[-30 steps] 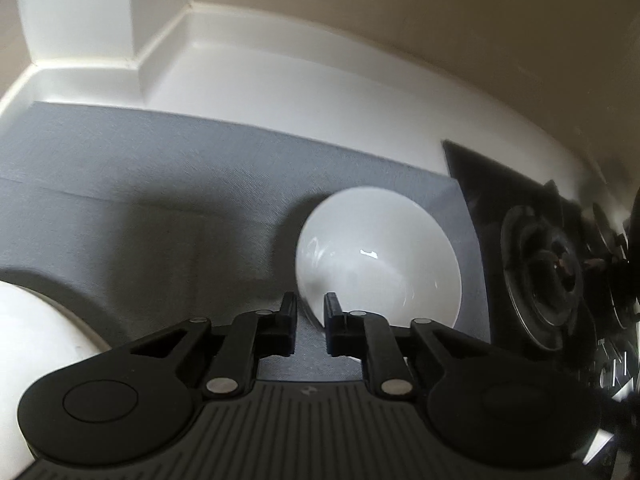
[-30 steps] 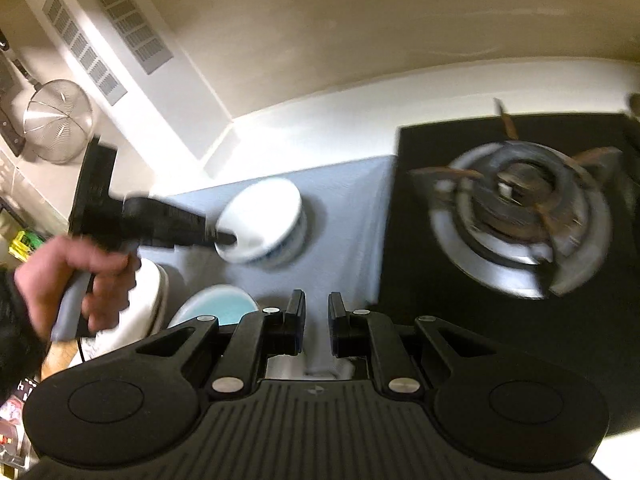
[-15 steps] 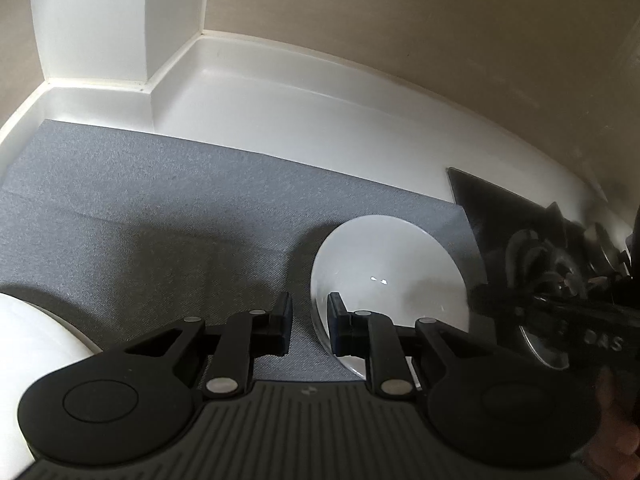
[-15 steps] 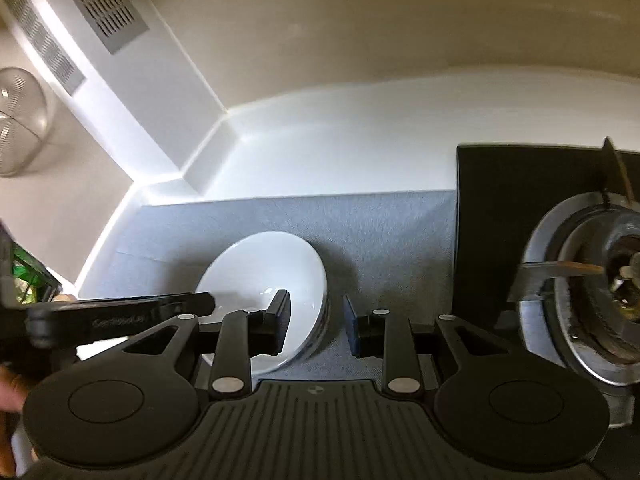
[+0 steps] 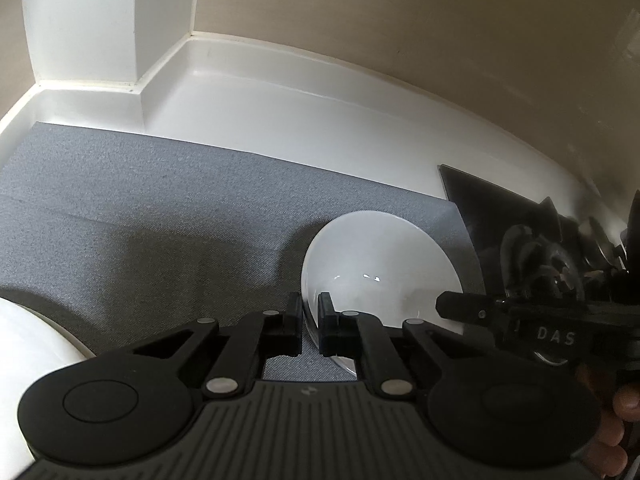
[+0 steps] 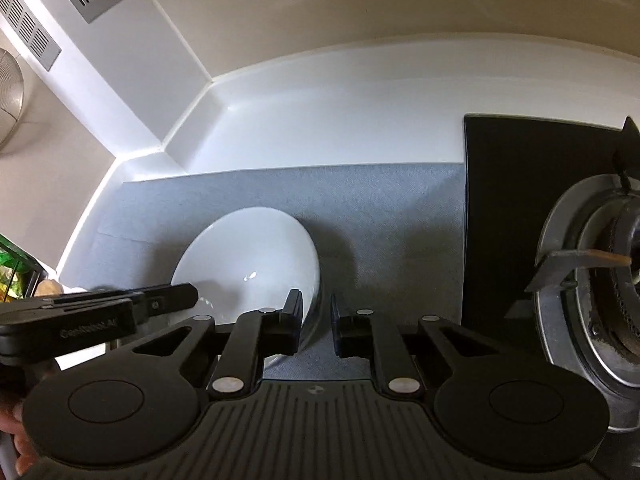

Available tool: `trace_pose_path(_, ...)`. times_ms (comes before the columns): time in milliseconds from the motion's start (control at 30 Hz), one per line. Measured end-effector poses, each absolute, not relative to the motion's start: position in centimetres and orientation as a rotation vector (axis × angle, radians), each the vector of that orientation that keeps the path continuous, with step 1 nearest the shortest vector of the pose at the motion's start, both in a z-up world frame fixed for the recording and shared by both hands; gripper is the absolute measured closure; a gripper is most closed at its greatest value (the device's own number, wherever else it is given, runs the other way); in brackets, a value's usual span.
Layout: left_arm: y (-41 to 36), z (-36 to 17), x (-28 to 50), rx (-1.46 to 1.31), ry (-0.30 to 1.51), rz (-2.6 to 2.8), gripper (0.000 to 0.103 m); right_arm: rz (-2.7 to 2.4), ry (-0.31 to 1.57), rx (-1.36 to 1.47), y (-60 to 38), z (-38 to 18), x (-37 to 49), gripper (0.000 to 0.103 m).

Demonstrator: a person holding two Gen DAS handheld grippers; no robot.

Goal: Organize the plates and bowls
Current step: 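Carry the blue-patterned white bowl with the left tool toward the bowl stack, then lower the blue-patterned bowl into the cream bowl stack and open the left tool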

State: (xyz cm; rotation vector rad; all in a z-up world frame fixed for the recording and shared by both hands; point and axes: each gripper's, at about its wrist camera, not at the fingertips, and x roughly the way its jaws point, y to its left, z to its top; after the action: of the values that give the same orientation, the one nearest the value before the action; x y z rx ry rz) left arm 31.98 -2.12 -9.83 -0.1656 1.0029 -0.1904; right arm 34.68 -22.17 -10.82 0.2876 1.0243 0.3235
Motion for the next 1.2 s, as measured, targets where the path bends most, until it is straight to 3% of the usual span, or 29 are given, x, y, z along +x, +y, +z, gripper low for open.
trace_pose_path(100,-2.3,-9.7,31.9,-0.155,0.994,-0.187,0.096,0.334,1.026,0.288,-22.0,-11.0,34.8,0.092)
trace_pose_path(333,-1.9,-8.4,31.2,-0.186,0.954,-0.187,0.096,0.327,1.003,0.273,-21.8,-10.1,34.5,0.093)
trace_pose_path(800,-3.0,-0.4,24.2,-0.186,0.876,-0.209,0.096,0.349,0.933,0.272,-23.5,-1.8,29.3,0.093)
trace_pose_path(1200,-3.2,-2.1,17.5,-0.196,0.945,-0.201,0.096,0.349,1.009,0.234,-23.2,-1.8,22.8,0.093)
